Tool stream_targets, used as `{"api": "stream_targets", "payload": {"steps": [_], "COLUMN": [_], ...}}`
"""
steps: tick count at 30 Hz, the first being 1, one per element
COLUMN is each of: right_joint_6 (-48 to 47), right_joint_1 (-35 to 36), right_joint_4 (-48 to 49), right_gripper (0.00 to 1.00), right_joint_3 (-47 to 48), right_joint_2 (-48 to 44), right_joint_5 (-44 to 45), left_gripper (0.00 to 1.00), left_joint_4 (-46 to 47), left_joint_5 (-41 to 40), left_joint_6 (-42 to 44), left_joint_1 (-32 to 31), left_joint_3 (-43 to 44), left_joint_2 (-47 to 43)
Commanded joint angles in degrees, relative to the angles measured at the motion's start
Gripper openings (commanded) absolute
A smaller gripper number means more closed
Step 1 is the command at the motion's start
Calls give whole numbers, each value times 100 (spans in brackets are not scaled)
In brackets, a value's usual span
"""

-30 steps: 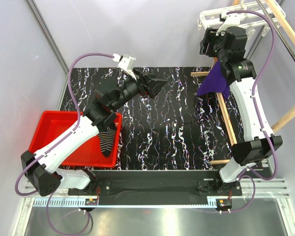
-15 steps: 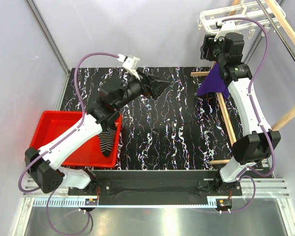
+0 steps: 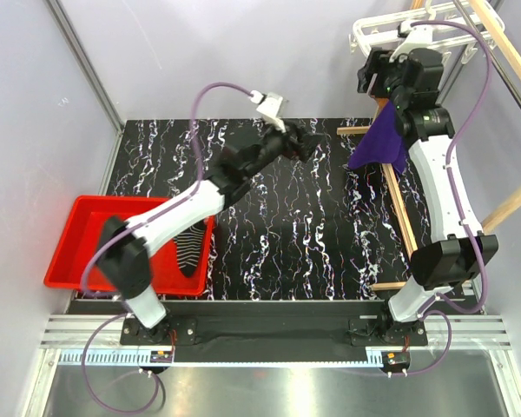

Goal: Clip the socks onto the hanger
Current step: Open the clamp at the hanger.

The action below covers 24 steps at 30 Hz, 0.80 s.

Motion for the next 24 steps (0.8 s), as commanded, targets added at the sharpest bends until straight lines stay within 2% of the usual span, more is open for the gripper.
{"api": "stream_targets", "payload": {"steps": [1, 4, 7, 8, 12, 15, 17, 21, 24], "right_joint_6": [623, 668, 449, 292, 219, 578, 659, 536, 519], "right_joint_1": [-17, -17, -17, -35, -280, -632, -895, -923, -923], "right_joint_4": [-375, -753, -1113, -1210, -1176, -913, -563, 168, 380], "right_gripper": [75, 77, 79, 77, 74, 70, 69, 68, 68], "right_joint_3": [585, 752, 981, 1034, 1069, 974, 833, 114, -56], "right_joint_2": [-52, -96, -17, 18, 264, 326, 300, 1, -61], "right_joint_5": [506, 945, 1115, 1089, 301, -709, -1063, -1871, -2066], "left_gripper": [80, 82, 83, 83, 82, 82, 81, 80, 80], "left_joint_4": [1132, 2010, 2442, 2635, 2425, 2663, 2646, 3076, 2980], "left_joint_5": [-510, -554, -773, -861, -941, -984, -1028, -1002, -941], "left_joint_6": [837, 1268, 1612, 1691, 1727, 1806, 1797, 1674, 1683], "left_joint_1": [-48, -127, -215, -232, -303, -355, -373, -443, -478], "left_joint_3": [718, 1307, 1861, 2219, 2864, 2908, 2760, 1934, 1617], "left_joint_2": [712, 1588, 2318, 2479, 3007, 3139, 3018, 2570, 2358]}}
